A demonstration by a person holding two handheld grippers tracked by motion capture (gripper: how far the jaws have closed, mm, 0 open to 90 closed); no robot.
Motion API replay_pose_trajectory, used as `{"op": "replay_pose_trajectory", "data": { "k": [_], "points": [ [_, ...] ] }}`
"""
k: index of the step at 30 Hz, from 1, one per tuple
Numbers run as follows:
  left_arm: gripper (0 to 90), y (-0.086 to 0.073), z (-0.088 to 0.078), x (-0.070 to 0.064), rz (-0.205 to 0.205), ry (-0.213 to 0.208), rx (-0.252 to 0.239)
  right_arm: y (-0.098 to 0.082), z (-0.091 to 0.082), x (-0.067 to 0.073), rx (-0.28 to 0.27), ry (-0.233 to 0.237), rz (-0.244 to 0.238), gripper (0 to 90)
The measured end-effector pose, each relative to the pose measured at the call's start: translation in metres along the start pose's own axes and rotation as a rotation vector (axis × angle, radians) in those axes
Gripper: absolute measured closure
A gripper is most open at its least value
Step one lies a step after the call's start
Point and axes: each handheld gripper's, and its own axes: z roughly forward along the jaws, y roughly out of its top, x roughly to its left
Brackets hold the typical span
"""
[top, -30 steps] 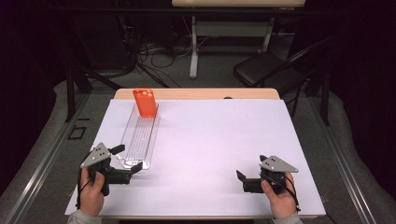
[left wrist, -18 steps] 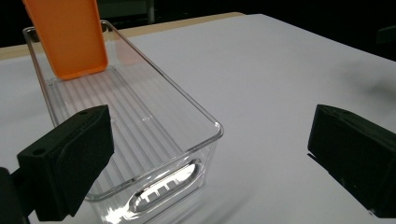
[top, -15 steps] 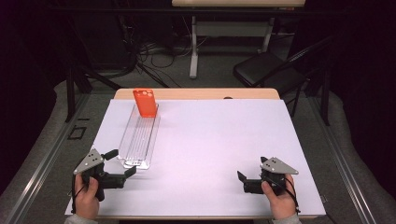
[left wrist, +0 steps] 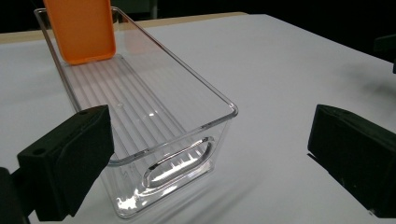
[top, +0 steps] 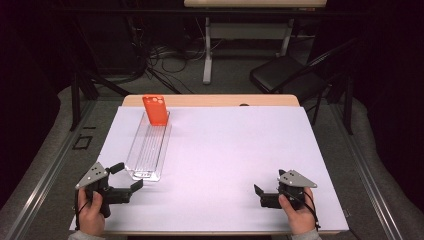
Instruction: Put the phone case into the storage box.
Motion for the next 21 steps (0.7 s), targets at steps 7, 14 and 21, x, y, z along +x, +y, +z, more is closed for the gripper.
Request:
{"op": "replay_pose_trajectory", "data": {
  "k": [7, 14, 21],
  "points": [
    [0.7, -0.0018, 0.0011, 0.0022, 0.003, 0.003, -0.001, -0.0020, -0.0002, 0.0003, -0.010, 0.002, 0.002, 0.0],
    [0.7, -0.0032, 0.0031, 0.0032, 0.006, -0.003, 0.001, -0.0031, 0.0008, 0.0026, -0.016, 0.010, -0.005, 0.0],
    [0.7, -0.0040, 0.0043, 0.0040, 0.005, -0.002, 0.008, -0.0039, 0.0017, 0.0037, -0.012, 0.012, -0.008, 0.0]
  ]
}}
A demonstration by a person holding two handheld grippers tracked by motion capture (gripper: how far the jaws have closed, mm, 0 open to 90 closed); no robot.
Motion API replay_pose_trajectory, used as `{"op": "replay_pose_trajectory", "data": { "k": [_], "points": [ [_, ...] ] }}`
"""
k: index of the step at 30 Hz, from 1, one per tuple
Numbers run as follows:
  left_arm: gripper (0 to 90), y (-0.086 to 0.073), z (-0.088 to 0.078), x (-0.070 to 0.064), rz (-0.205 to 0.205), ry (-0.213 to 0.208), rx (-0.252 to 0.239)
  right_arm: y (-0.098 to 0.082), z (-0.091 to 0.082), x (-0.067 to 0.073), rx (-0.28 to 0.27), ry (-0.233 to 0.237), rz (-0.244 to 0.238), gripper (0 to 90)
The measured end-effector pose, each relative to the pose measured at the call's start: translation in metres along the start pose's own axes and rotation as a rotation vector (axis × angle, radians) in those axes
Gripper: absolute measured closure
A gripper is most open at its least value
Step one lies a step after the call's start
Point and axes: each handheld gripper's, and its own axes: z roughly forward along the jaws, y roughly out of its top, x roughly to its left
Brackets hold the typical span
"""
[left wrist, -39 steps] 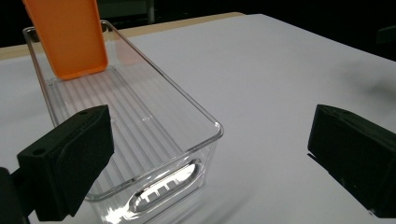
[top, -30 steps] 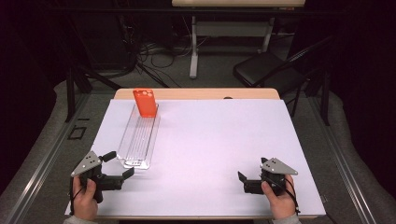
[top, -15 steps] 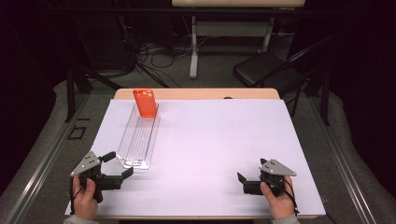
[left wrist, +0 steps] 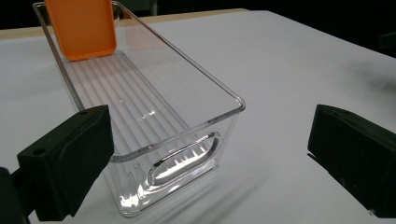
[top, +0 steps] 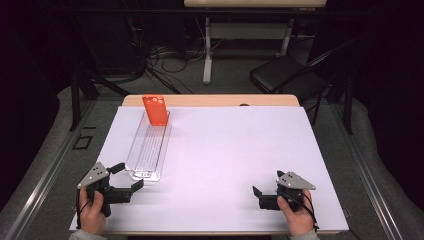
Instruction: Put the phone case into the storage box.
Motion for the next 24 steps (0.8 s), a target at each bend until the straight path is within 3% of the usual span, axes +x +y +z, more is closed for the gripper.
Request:
{"op": "replay_pose_trajectory", "data": {
  "k": [24],
  "points": [
    [0.7, -0.0012, 0.0013, 0.0027, -0.017, -0.003, 0.001, -0.0012, 0.0004, -0.0005, 0.002, 0.002, 0.003, 0.0]
  ]
}}
